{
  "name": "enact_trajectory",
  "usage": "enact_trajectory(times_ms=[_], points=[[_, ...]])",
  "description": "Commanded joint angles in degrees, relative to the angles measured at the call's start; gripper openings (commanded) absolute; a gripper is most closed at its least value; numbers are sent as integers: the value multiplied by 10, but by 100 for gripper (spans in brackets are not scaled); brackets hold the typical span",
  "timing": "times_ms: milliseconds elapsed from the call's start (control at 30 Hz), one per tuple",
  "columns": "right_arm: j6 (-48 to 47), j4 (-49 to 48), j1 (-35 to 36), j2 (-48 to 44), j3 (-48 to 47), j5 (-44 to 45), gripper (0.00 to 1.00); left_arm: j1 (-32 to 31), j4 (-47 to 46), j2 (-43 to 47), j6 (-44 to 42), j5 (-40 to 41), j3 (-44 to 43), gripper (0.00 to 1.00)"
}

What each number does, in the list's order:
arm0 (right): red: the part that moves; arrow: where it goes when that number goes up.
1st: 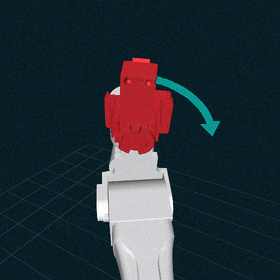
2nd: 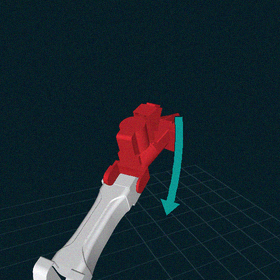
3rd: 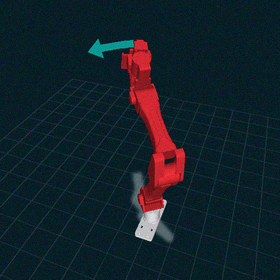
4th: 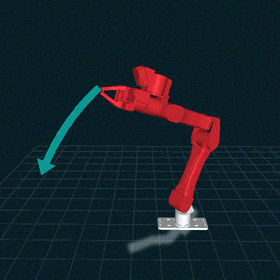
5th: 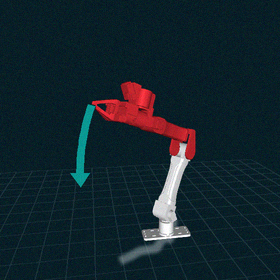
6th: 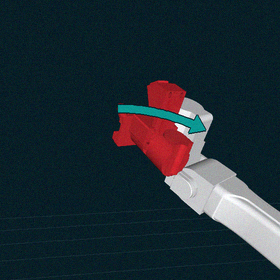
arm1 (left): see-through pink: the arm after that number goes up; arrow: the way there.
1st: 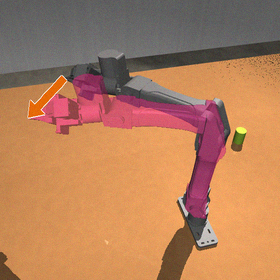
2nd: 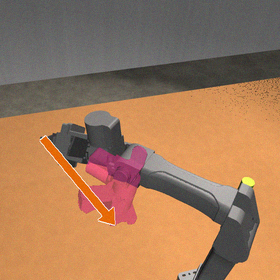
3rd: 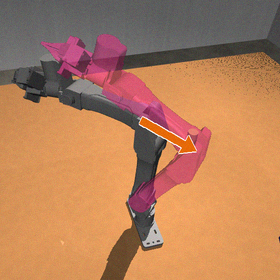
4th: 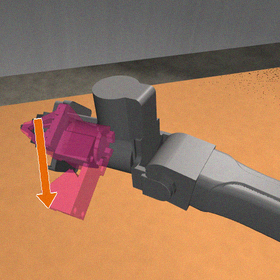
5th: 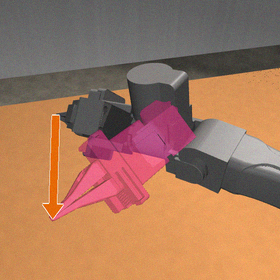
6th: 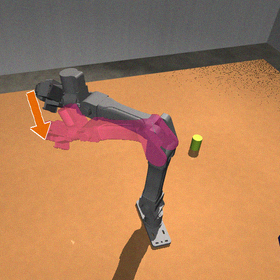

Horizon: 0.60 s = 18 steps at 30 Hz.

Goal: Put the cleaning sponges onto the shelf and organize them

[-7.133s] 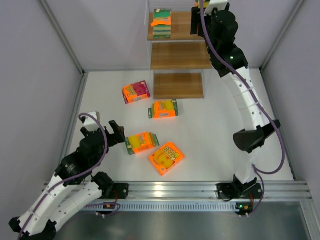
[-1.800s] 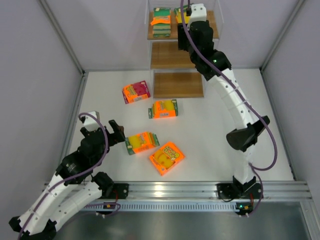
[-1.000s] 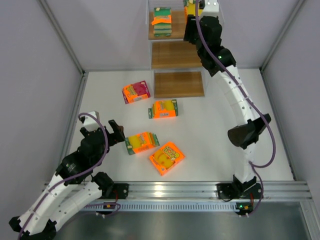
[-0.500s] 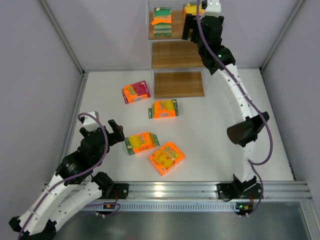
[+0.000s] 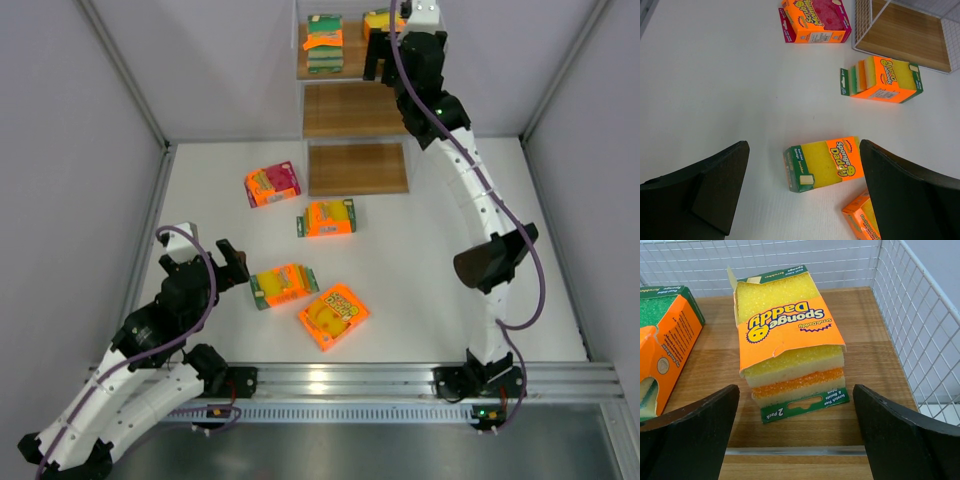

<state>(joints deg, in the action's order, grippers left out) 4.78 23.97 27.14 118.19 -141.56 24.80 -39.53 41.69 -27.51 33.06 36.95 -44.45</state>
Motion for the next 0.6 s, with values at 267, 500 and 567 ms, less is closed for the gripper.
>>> enact_trajectory(times_ms=[267, 500, 567], points=[[-24, -52, -1, 19, -18, 38, 85, -1, 5, 4, 0, 8, 0, 98], [-21, -86, 0, 15, -11, 88, 72, -1, 6, 13, 3, 15, 1, 98], [-21, -90, 0, 13, -8, 105, 69, -1, 5, 14, 3, 15, 1, 98]])
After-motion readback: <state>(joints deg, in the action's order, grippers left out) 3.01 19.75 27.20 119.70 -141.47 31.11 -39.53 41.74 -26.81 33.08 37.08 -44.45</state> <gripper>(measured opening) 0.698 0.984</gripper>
